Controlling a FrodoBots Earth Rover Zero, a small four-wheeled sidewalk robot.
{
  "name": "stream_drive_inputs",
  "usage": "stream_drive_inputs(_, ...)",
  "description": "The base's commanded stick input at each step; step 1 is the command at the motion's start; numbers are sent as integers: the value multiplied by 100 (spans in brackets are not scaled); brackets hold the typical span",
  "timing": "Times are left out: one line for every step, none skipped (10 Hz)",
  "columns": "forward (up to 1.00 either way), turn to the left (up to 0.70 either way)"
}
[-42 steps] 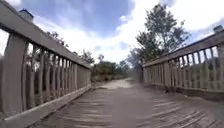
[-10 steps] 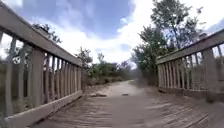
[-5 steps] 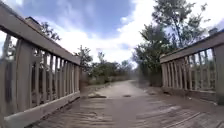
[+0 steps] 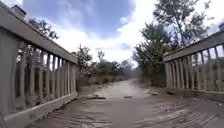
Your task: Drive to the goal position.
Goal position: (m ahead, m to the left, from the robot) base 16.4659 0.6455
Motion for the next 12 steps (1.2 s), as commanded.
stream_drive_inputs(45,-27)
stream_drive_inputs(45,-27)
stream_drive_inputs(45,-27)
stream_drive_inputs(45,-27)
stream_drive_inputs(45,-26)
stream_drive_inputs(45,-11)
stream_drive_inputs(45,0)
stream_drive_inputs(45,0)
stream_drive_inputs(45,0)
stream_drive_inputs(45,0)
stream_drive_inputs(45,0)
stream_drive_inputs(45,0)
